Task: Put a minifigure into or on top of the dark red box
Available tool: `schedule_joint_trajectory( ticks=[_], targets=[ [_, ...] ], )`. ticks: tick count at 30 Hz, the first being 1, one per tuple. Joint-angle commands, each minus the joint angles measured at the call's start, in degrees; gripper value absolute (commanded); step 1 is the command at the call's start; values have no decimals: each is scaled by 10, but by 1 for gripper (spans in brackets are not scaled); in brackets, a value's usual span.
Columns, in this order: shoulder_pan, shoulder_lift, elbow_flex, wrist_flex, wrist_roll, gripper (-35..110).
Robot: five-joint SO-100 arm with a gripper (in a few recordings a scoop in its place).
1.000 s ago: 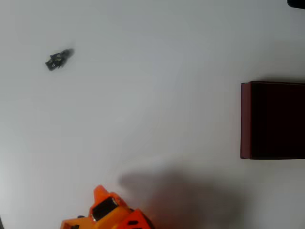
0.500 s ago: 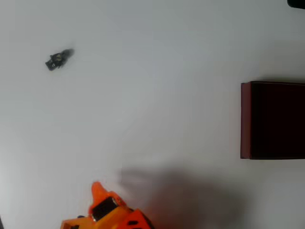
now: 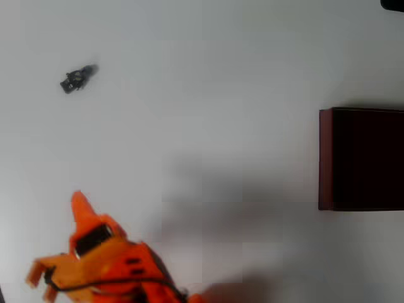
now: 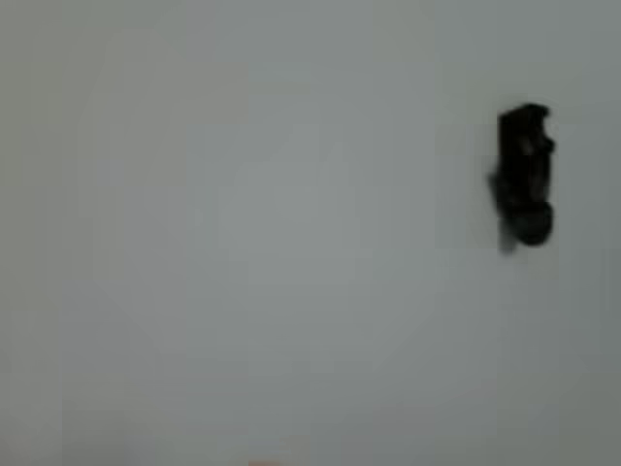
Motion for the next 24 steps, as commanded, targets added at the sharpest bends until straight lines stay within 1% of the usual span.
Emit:
schedule_joint_trajectory(
  ticks=[1,5,11,15,22,24],
  targets=[
    [-2,-172,-145,4,35,20],
    [17,-265,-274,79,60,21],
    [53,-414,-477,155,47,20],
    [59,-540,-664,221,28,20],
    [62,-802,-1091,397,2,19],
    [65,-841,-1147,405,-1,19]
  ],
)
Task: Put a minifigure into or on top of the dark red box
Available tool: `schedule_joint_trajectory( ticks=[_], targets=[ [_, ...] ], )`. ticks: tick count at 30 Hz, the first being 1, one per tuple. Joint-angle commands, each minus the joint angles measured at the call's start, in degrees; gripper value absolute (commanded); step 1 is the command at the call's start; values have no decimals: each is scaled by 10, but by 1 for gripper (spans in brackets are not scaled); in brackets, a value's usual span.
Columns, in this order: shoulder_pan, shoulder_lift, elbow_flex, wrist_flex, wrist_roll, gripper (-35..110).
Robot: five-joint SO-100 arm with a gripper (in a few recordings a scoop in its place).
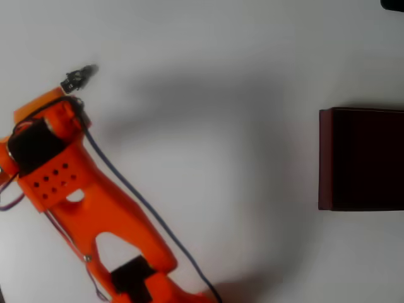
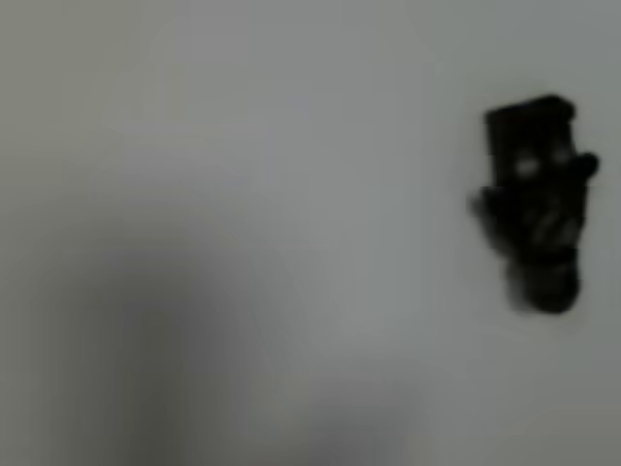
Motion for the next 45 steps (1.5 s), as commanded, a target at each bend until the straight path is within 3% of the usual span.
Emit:
schedule_joint_trajectory(
  ticks=[1,15,28,37,45],
  targets=[
    [2,-49,-157,37,-4,19],
    [34,-174,-313,30,-55,20],
    [61,-232,-312,-19,-163,20],
    [61,-242,-263,-109,-172,20],
    [62,-261,-257,-113,-181,20]
  ],
)
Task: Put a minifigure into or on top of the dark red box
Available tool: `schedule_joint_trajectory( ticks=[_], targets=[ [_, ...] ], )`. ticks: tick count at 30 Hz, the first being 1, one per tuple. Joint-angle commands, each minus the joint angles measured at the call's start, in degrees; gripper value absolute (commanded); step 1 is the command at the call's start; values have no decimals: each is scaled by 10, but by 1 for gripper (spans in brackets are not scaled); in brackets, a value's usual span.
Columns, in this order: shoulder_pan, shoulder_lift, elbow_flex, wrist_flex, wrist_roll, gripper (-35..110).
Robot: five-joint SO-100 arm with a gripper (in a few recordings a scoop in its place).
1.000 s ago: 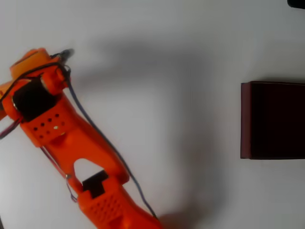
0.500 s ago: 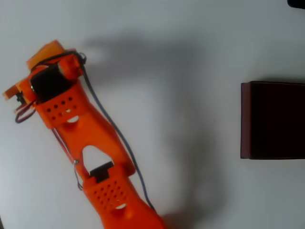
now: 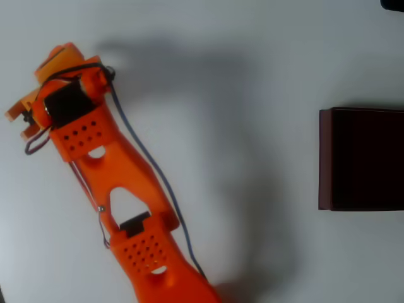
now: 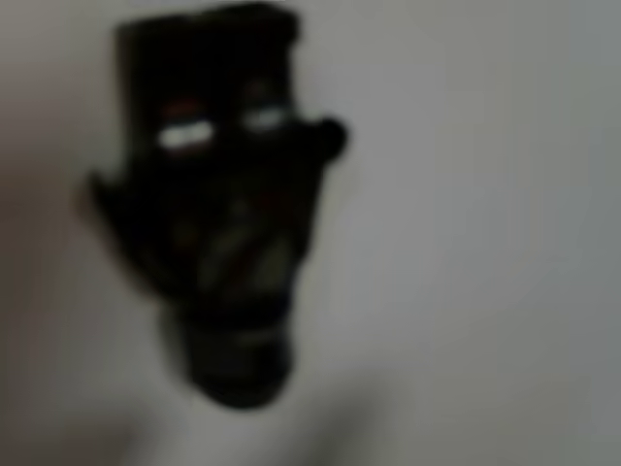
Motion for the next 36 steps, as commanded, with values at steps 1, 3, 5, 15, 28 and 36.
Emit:
schedule_joint_trajectory(
  ticks=[1,3,5,15,28,36],
  targets=[
    [0,14,11,10,-18,20],
    [2,11,24,12,-22,20],
    [3,8,25,15,-20,20],
    [12,-9,25,12,3,20],
    [11,-16,34,13,5,20],
    [7,-17,40,14,1,20]
  ],
)
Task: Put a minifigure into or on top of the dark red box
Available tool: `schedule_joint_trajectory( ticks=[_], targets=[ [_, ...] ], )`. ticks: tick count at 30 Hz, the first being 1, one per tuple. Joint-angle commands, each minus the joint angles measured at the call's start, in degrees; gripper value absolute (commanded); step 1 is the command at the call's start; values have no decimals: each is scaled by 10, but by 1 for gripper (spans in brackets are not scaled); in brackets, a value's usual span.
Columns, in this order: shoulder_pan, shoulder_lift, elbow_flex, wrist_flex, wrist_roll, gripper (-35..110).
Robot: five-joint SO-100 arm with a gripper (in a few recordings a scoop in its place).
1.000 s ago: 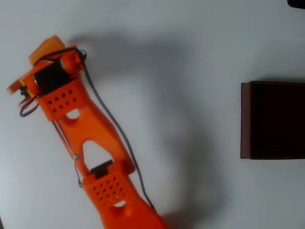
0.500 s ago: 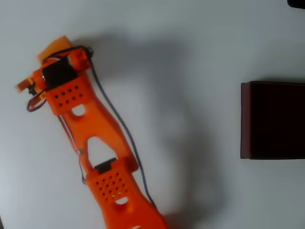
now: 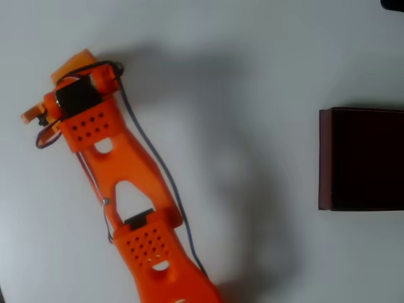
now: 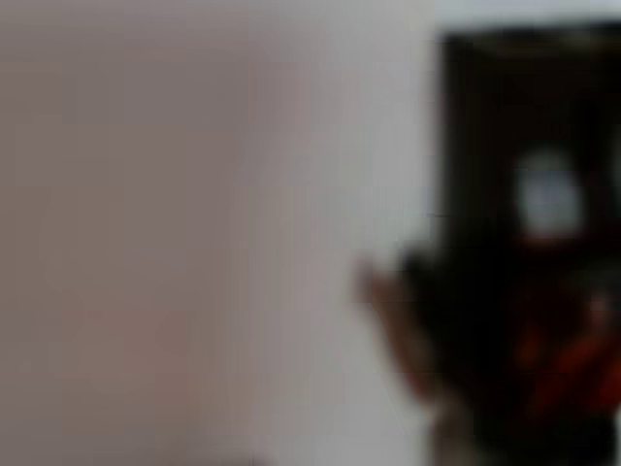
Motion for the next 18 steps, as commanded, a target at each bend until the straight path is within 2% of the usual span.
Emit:
schedule_joint_trajectory(
  ticks=[1,18],
  targets=[
    [-8,17,8,9,-7,20],
    [-14,16,17,13,1,13]
  ],
)
